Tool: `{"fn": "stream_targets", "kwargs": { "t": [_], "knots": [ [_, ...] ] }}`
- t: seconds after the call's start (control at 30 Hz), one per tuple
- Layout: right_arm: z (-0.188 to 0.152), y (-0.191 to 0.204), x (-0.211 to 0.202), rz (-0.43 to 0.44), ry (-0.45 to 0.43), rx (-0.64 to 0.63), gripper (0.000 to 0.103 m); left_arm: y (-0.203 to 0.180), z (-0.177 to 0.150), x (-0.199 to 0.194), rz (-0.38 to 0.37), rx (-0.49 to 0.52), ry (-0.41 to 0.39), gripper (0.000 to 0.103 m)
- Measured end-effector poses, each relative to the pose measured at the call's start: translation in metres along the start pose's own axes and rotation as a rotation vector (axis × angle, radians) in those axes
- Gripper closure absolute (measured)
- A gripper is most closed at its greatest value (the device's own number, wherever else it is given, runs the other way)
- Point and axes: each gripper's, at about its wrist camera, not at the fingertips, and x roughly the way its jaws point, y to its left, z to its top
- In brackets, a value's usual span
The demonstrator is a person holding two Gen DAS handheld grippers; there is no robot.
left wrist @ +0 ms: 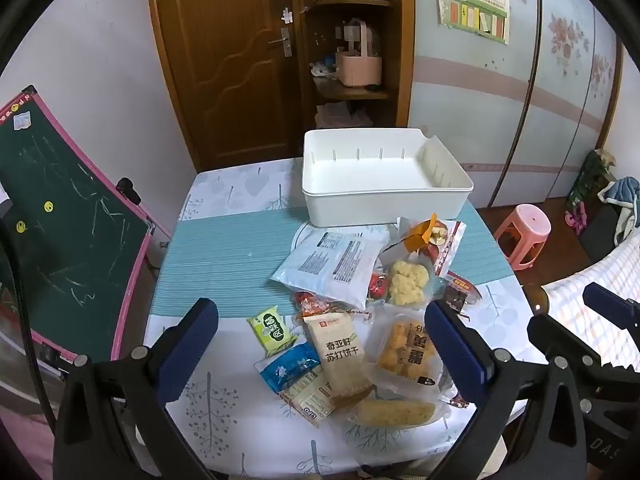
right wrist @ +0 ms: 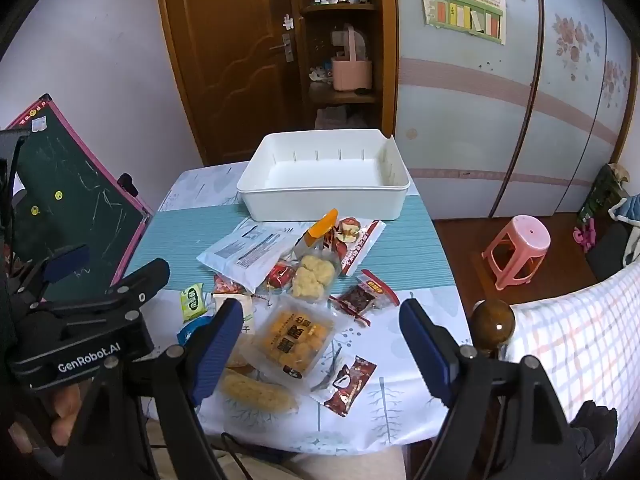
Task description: Organize snacks
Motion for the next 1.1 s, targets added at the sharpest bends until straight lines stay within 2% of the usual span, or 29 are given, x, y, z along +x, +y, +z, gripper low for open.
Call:
{"fn": "stream_targets", "kwargs": {
  "t": [0.27, 0.63, 1.1],
  "knots": [
    [0.000, 0.000, 0.001, 0.010, 0.000, 0.008, 0.022, -0.001, -0.005, 0.006, -0.004, 0.001, 0.018, 0.000],
    [0.000, 0.000, 0.001, 0.012, 0.004, 0.010, 0.022, -0.002, -0.010, 0.011, -0.047, 0.008, 0.052, 0.000],
    [-0.008, 0.003, 0.006, 0.023, 0.011, 0.017, 0.022, -0.001, -0.011, 0.010, -0.036, 0.005, 0.060, 0.000]
  ]
}}
